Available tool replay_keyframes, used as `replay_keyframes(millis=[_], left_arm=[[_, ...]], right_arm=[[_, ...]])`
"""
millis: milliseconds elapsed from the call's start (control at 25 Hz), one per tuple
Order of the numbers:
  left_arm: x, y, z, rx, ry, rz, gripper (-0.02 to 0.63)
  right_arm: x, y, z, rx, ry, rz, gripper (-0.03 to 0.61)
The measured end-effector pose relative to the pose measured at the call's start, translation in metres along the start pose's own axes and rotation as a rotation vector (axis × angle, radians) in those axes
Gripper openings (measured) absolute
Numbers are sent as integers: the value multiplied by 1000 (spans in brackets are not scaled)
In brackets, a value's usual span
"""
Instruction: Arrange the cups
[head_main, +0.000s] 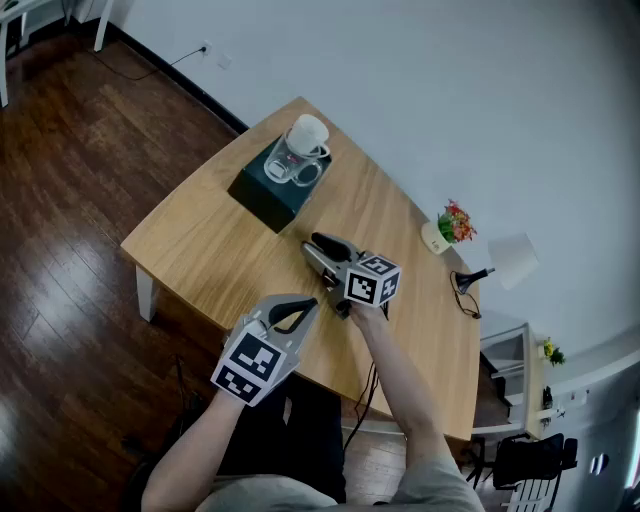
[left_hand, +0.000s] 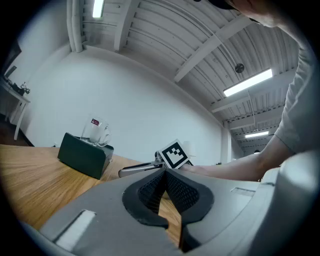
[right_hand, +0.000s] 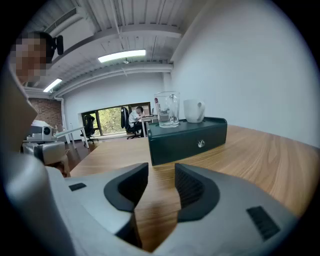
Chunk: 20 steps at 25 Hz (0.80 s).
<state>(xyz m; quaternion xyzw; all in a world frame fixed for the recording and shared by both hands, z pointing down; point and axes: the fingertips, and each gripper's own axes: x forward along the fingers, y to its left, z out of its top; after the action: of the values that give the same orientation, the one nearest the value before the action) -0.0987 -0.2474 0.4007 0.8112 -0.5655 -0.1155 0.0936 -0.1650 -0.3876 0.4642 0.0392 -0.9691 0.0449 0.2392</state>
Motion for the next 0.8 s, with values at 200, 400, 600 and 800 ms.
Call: replay_keyframes(millis=[200,400,600,800], left_arm=[[0,0,1,-1,-6,-5,11],[1,-1,0,12,1,-8,11],[3,-2,-2,25,6,-10,11],[4,-6,-3,52,17,-21,11]], right_arm=[[-17,-29,39,55,-132,-36,173],[-53,-80,139,63,-452,-129,153],[-45,-117,194,-38,-568,-198,150],[28,-116,167,-285,-196,-204,150]])
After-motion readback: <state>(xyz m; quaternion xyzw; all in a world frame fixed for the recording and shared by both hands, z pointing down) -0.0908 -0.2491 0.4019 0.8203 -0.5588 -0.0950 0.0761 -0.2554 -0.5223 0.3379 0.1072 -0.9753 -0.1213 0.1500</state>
